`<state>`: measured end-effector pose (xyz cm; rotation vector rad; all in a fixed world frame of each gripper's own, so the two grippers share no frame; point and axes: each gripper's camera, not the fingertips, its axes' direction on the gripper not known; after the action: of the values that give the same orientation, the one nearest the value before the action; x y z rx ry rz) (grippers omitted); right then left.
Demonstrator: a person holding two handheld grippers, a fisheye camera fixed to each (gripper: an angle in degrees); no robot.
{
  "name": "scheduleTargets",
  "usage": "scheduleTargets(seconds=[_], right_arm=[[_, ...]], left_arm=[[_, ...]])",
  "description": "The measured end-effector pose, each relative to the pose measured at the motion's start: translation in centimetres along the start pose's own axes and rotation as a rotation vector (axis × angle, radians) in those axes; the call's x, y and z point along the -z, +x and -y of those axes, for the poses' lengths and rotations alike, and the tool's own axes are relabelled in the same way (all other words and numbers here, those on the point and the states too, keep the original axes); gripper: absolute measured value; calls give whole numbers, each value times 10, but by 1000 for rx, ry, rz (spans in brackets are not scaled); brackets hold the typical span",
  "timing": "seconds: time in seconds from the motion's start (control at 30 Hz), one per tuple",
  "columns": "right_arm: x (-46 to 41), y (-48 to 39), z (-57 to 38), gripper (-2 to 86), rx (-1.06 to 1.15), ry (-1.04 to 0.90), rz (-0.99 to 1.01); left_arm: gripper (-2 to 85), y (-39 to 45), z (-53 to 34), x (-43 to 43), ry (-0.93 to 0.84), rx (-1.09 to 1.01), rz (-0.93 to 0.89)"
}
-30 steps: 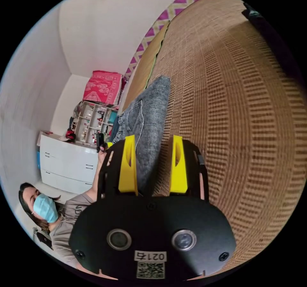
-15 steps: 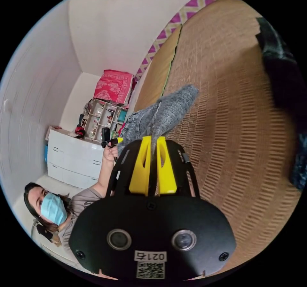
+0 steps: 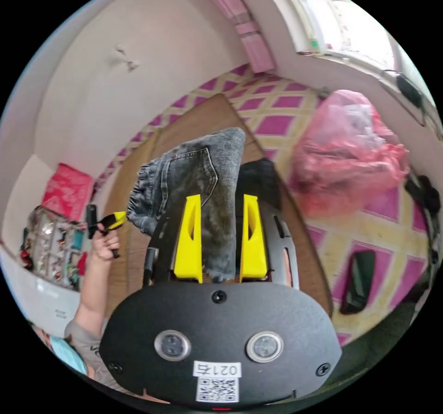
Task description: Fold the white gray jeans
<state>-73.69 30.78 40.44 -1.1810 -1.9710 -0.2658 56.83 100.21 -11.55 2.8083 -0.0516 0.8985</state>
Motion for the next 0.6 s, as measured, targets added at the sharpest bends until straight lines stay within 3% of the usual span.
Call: scheduleTargets(seconds=[0.1,0.27,0.47,0.6], right_arm=[[7,46,-9,105,-38,37,-26],[-4,40,-19,77,140,-65,79],[-4,-80,-6,8,456,-119,347],[6,-203,21,0,702,-112,423]], left_arm=[[75,-29,-61,10,-51,-24,10],[8,-33,-187,80,-29,-90,-40],[-9,4,-353,220,145,-272,-24],[-10,9,-466,324,408,-392,119]])
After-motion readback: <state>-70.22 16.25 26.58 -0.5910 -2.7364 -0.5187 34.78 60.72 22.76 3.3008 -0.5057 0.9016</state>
